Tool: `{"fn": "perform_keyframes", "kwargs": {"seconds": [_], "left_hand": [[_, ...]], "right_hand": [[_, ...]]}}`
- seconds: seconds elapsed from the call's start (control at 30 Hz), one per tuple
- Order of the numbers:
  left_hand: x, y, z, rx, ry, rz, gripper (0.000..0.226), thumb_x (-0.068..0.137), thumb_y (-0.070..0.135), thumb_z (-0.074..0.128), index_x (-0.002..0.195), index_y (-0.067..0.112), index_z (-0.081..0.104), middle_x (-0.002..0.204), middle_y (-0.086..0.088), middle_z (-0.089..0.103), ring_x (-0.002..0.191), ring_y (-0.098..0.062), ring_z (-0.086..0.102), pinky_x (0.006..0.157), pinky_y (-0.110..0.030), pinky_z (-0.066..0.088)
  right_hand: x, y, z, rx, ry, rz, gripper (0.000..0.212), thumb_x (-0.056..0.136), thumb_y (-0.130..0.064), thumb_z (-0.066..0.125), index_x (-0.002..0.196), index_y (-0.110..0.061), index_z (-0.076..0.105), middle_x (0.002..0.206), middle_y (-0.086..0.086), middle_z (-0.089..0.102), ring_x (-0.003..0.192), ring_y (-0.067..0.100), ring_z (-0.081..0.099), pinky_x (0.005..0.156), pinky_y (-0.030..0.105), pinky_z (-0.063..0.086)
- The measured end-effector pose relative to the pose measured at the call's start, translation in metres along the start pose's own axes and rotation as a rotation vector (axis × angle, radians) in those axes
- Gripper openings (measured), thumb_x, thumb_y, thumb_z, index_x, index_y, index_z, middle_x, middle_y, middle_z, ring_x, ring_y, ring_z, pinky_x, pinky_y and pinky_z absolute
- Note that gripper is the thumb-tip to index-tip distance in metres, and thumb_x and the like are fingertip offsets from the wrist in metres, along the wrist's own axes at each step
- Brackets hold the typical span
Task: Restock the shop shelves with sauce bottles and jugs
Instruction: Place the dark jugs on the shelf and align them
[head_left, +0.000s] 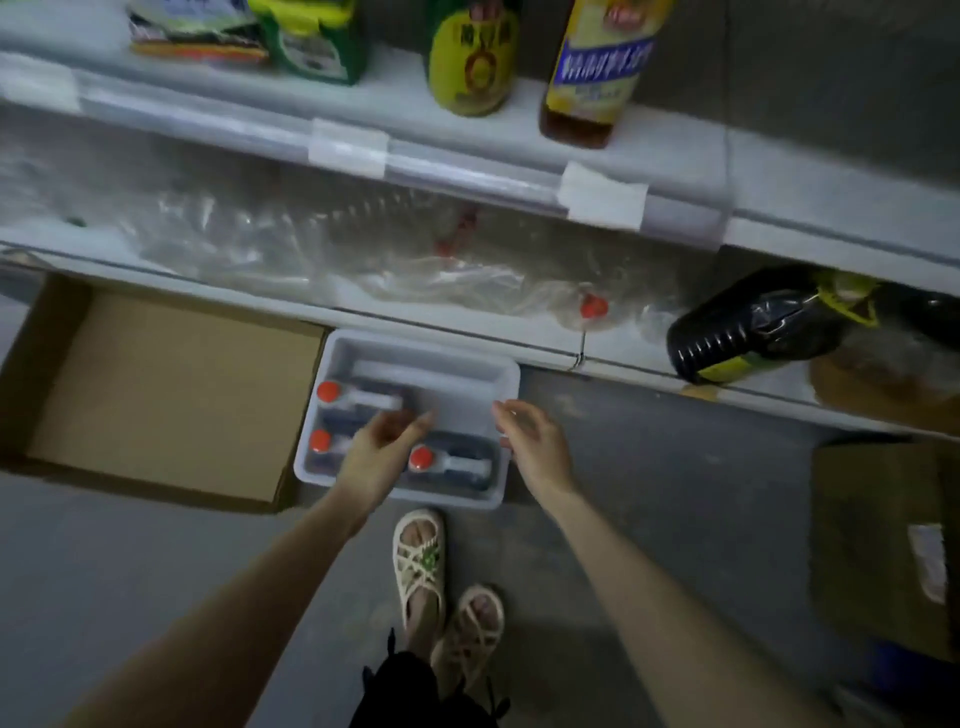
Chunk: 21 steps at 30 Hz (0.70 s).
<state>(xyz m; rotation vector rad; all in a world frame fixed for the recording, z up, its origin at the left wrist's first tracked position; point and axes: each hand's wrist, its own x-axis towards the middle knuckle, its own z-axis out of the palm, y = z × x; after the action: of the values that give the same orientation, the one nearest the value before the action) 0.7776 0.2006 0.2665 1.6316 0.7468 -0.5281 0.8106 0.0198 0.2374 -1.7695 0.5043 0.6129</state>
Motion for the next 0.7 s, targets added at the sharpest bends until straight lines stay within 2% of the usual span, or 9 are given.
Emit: {"fn": "perform_keyframes", "kwargs": {"seconds": [0.13, 0.23, 0.3, 0.4, 0.47, 0.57, 0.7], "left_hand": [[0.039, -0.064, 0.01, -0.015, 0.011, -0.079, 0.026, 0.088, 0.04, 0.062, 0.102, 0.019, 0.061, 0.099, -0.001, 0.066, 0.098, -0.019, 0.061, 0.084, -0.033, 0.045], [0.068, -0.109, 0.018, 0.019, 0.022, -0.132, 0.042, 0.087, 0.043, 0.063, 0.116, 0.012, 0.058, 0.106, -0.005, 0.063, 0.101, -0.019, 0.058, 0.089, -0.034, 0.045], [0.081, -0.127, 0.022, 0.054, 0.002, -0.147, 0.055, 0.086, 0.047, 0.061, 0.128, 0.012, 0.054, 0.115, -0.003, 0.06, 0.108, -0.019, 0.056, 0.094, -0.035, 0.045], [0.107, -0.162, 0.031, 0.063, -0.011, -0.17, 0.06, 0.089, 0.045, 0.059, 0.138, 0.014, 0.045, 0.126, -0.001, 0.054, 0.114, -0.016, 0.051, 0.094, -0.031, 0.042], [0.123, -0.18, 0.039, 0.058, -0.009, -0.172, 0.064, 0.089, 0.043, 0.06, 0.143, 0.015, 0.039, 0.137, -0.003, 0.049, 0.121, -0.017, 0.048, 0.097, -0.03, 0.039], [0.145, -0.2, 0.047, 0.039, -0.016, -0.138, 0.068, 0.09, 0.039, 0.061, 0.148, 0.021, 0.031, 0.144, -0.003, 0.044, 0.13, -0.018, 0.043, 0.103, -0.03, 0.035], [0.167, -0.218, 0.056, 0.063, -0.058, -0.103, 0.072, 0.087, 0.045, 0.061, 0.149, 0.031, 0.027, 0.147, -0.001, 0.041, 0.133, -0.019, 0.041, 0.1, -0.029, 0.035]], "right_hand": [[0.028, 0.067, 0.018, 0.015, -0.004, 0.091, 0.028, 0.091, -0.027, 0.064, 0.109, -0.006, 0.063, 0.094, 0.0, 0.066, 0.089, 0.014, 0.063, 0.073, 0.017, 0.048], [0.054, 0.119, 0.028, 0.042, 0.005, 0.138, 0.028, 0.091, -0.023, 0.064, 0.112, -0.004, 0.061, 0.088, -0.004, 0.063, 0.078, 0.003, 0.059, 0.066, 0.012, 0.045], [0.063, 0.139, 0.03, 0.051, 0.002, 0.155, 0.033, 0.091, -0.026, 0.064, 0.117, -0.006, 0.058, 0.098, -0.003, 0.063, 0.083, 0.001, 0.059, 0.067, 0.009, 0.044], [0.084, 0.177, 0.039, 0.045, -0.003, 0.188, 0.044, 0.091, -0.03, 0.063, 0.128, -0.008, 0.054, 0.118, 0.001, 0.061, 0.105, 0.01, 0.059, 0.068, 0.003, 0.043], [0.097, 0.2, 0.045, 0.046, 0.011, 0.192, 0.053, 0.089, -0.035, 0.064, 0.135, -0.01, 0.051, 0.129, 0.002, 0.057, 0.115, 0.013, 0.055, 0.076, 0.005, 0.043], [0.113, 0.229, 0.054, 0.047, 0.024, 0.18, 0.063, 0.085, -0.039, 0.069, 0.139, -0.015, 0.048, 0.135, 0.004, 0.056, 0.122, 0.017, 0.055, 0.095, 0.023, 0.046], [0.125, 0.247, 0.066, 0.084, 0.007, 0.153, 0.079, 0.077, -0.045, 0.075, 0.144, -0.019, 0.041, 0.141, 0.001, 0.051, 0.126, 0.015, 0.052, 0.106, 0.033, 0.043]]}}
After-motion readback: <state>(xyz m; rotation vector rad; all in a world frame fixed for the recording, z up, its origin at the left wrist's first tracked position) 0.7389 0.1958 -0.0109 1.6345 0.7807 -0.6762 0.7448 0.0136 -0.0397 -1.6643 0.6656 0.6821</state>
